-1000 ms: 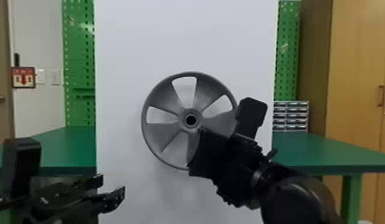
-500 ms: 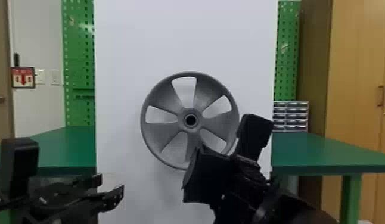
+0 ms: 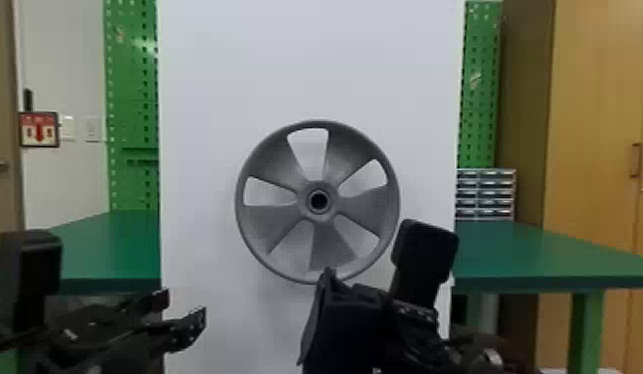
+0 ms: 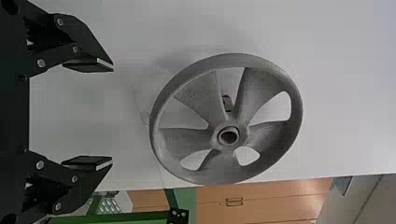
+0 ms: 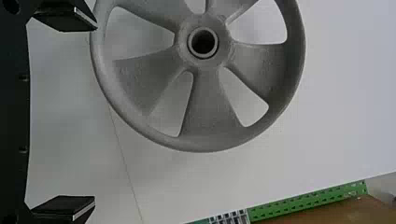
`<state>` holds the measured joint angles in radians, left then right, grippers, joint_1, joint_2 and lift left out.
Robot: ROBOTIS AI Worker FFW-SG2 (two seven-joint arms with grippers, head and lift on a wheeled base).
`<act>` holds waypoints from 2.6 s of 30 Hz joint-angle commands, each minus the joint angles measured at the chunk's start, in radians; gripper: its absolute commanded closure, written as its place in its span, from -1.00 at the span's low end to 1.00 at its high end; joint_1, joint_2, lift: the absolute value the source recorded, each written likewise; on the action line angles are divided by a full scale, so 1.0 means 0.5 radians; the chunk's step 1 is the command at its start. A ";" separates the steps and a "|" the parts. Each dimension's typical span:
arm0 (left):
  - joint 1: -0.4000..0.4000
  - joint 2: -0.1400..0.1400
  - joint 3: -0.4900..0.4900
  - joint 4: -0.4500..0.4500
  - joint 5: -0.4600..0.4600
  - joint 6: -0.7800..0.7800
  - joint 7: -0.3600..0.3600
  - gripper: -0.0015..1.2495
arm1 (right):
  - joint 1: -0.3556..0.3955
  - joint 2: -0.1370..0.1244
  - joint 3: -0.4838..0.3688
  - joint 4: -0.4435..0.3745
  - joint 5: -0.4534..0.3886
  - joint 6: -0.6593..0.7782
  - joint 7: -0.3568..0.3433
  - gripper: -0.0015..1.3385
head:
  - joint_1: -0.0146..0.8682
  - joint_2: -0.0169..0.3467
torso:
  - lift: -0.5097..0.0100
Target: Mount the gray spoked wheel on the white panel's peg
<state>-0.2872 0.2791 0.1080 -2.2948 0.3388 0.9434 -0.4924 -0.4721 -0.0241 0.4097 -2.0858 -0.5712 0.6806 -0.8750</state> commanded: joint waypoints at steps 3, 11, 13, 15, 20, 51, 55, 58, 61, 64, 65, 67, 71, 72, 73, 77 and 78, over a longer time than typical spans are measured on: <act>0.016 0.000 0.011 0.000 0.025 -0.021 0.012 -0.15 | 0.180 -0.035 -0.166 -0.022 0.099 0.001 0.244 -1.00 | -0.78 -0.95 | -0.91; 0.016 0.000 0.017 0.000 0.043 -0.034 0.018 -0.14 | 0.429 -0.084 -0.283 -0.010 0.247 -0.097 0.419 -1.00 | -0.78 -0.95 | -0.91; 0.016 -0.003 0.017 -0.003 0.049 -0.043 0.025 -0.14 | 0.499 -0.099 -0.298 0.005 0.299 -0.155 0.468 -1.00 | -0.78 -0.95 | -0.91; 0.019 0.000 0.017 0.000 0.056 -0.052 0.031 -0.15 | 0.564 -0.102 -0.304 0.024 0.369 -0.205 0.523 -1.00 | -0.78 -0.95 | -0.91; 0.031 -0.003 0.032 0.000 0.068 -0.070 0.037 -0.15 | 0.733 -0.111 -0.341 0.156 0.434 -0.425 0.713 -1.00 | -0.78 -0.95 | -0.91; 0.096 -0.003 0.109 -0.006 0.138 -0.123 0.040 -0.15 | 1.263 -0.001 -0.522 1.417 0.866 -1.594 1.250 -1.00 | -0.78 -0.95 | -0.91; 0.108 -0.003 0.118 -0.003 0.138 -0.126 0.040 -0.15 | 1.273 -0.001 -0.525 1.552 0.885 -1.745 1.262 -1.00 | -0.78 -0.95 | -0.91; 0.111 -0.003 0.125 -0.003 0.138 -0.126 0.040 -0.15 | 1.273 0.008 -0.543 1.604 0.891 -1.806 1.268 -1.00 | -0.78 -0.95 | -0.91; 0.111 -0.003 0.125 -0.006 0.138 -0.129 0.040 -0.15 | 1.276 0.030 -0.577 1.610 0.912 -1.812 1.274 -0.99 | -0.78 -0.95 | -0.91; 0.114 -0.003 0.131 -0.003 0.132 -0.129 0.040 -0.15 | 1.273 0.042 -0.589 1.613 0.925 -1.818 1.274 -0.99 | -0.78 -0.95 | -0.91; 0.117 -0.003 0.131 -0.003 0.132 -0.132 0.040 -0.15 | 1.273 0.042 -0.589 1.613 0.928 -1.818 1.274 -0.98 | -0.78 -0.95 | -0.91; 0.117 -0.003 0.131 -0.003 0.129 -0.132 0.040 -0.15 | 1.273 0.045 -0.592 1.613 0.928 -1.824 1.274 -0.96 | -0.78 -0.95 | -0.91; 0.120 -0.003 0.131 -0.003 0.120 -0.144 0.040 -0.15 | 1.276 0.050 -0.605 1.613 0.931 -1.824 1.274 -0.95 | -0.78 -0.95 | -0.91; 0.120 -0.003 0.131 -0.003 0.117 -0.144 0.040 -0.15 | 1.276 0.050 -0.605 1.613 0.931 -1.824 1.274 -0.95 | -0.78 -0.95 | -0.91; 0.120 -0.003 0.131 -0.006 0.114 -0.144 0.040 -0.15 | 1.276 0.050 -0.608 1.613 0.931 -1.824 1.274 -0.95 | -0.78 -0.95 | -0.91; 0.123 -0.006 0.137 -0.006 0.120 -0.144 0.049 -0.15 | 1.279 0.050 -0.629 1.613 0.934 -1.824 1.274 -0.92 | -0.78 -0.95 | -0.91; 0.123 -0.009 0.140 -0.006 0.120 -0.144 0.052 -0.15 | 1.279 0.050 -0.632 1.613 0.940 -1.824 1.274 -0.92 | -0.78 -0.95 | -0.91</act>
<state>-0.2262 0.2763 0.1742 -2.2970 0.3966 0.8714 -0.4698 0.1665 0.0000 0.1019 -1.2794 -0.1056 -0.2316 -0.2377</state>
